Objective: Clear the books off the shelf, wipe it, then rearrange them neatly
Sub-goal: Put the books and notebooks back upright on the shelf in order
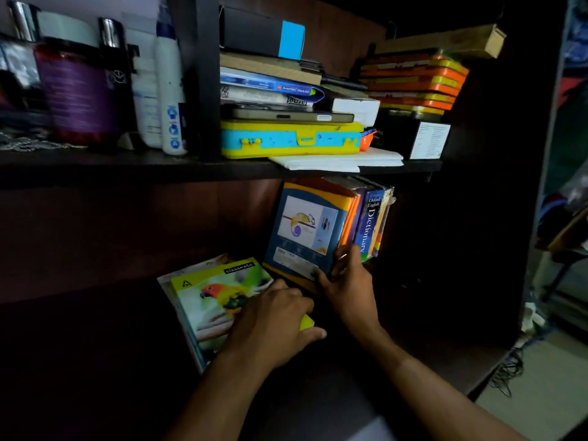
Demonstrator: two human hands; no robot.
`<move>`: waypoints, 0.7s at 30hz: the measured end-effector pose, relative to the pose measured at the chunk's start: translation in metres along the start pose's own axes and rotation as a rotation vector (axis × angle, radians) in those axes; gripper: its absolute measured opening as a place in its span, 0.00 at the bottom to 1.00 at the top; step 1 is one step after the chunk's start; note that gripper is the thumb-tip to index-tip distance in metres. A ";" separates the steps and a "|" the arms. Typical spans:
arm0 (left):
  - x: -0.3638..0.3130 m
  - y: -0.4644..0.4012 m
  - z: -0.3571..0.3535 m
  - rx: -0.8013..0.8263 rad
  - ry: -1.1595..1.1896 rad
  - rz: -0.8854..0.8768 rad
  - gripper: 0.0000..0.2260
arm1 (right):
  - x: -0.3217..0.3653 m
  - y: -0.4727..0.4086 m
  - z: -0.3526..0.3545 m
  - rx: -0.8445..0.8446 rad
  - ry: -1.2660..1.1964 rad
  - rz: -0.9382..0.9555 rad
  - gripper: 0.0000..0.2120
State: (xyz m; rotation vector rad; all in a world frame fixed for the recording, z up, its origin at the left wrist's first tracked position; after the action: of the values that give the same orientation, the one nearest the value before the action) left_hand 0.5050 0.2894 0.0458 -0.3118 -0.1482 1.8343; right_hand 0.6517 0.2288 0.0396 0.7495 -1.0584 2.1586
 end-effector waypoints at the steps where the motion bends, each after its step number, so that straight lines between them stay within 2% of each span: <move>1: 0.001 0.001 0.000 0.002 0.002 0.000 0.22 | 0.000 0.001 -0.001 0.014 0.012 0.000 0.21; 11: 0.001 0.003 0.002 -0.043 -0.001 0.002 0.21 | 0.005 0.001 0.003 -0.045 0.017 0.080 0.15; 21: 0.001 0.004 0.003 -0.075 0.028 0.009 0.20 | 0.013 0.002 -0.014 0.078 0.120 0.133 0.10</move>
State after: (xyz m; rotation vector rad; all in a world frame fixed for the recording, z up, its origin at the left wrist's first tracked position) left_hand 0.5003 0.2892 0.0475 -0.3905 -0.1965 1.8353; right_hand 0.6390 0.2429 0.0408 0.5899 -0.9921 2.3382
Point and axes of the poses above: each hand's wrist, its own y-axis away from the middle knuckle, its own z-axis out of the back of the hand, x = y × z, the point moved 8 cm from there along -y, towards the middle knuckle, and after that the axes turned 1 degree about -z, right-handed, at the moved point
